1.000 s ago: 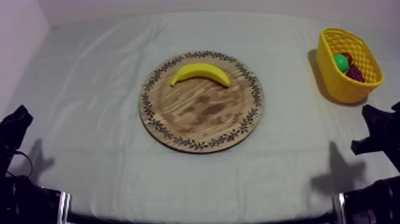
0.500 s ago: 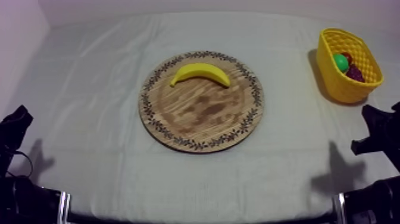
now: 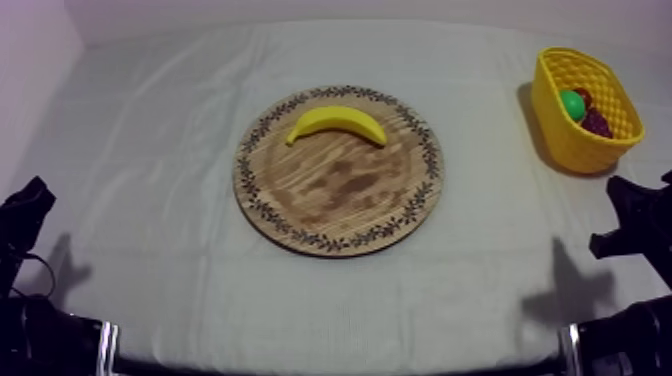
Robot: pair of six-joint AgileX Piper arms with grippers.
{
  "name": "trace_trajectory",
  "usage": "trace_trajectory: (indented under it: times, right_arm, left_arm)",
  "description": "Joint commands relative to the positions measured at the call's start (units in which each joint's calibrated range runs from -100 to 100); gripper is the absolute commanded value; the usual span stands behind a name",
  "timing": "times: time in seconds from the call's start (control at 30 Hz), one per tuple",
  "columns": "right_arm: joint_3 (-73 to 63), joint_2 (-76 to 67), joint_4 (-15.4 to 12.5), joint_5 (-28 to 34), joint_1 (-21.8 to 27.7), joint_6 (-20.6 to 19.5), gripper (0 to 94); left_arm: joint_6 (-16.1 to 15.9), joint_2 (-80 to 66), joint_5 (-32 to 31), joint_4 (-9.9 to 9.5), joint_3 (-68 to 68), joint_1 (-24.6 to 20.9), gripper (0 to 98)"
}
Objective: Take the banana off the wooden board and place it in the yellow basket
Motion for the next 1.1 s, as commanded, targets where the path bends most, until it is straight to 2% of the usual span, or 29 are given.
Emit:
trace_trajectory:
  times: [0.0, 0.17, 0.37, 0.53, 0.67, 1.07]
  right_arm:
    - [0.02, -0.04, 0.0, 0.0, -0.03, -0.96, 0.5]
    - [-0.52, -0.04, -1.82, 2.55, 0.28, -3.24, 0.5]
    - [-4.52, -0.04, -5.43, 4.85, 1.81, -1.07, 0.5]
    - [-13.98, -0.09, -9.59, 8.91, 4.61, 1.78, 0.5]
    - [-20.46, 1.22, -11.95, 9.83, 5.17, 3.31, 0.5]
    - [-42.04, 27.19, -16.6, 12.35, 4.58, 7.39, 0.6]
  left_arm:
    - [0.0, 0.04, 0.0, 0.03, 0.0, -0.02, 0.1]
    - [0.0, 0.04, 0.0, 0.03, 0.0, -0.02, 0.1]
    - [0.02, 0.04, 0.0, 0.03, 0.0, -0.02, 0.1]
    - [0.02, 0.04, 0.0, 0.03, 0.0, -0.02, 0.1]
    - [0.02, 0.04, 0.0, 0.03, 0.0, -0.02, 0.1]
    - [0.02, 0.04, 0.0, 0.03, 0.0, -0.02, 0.1]
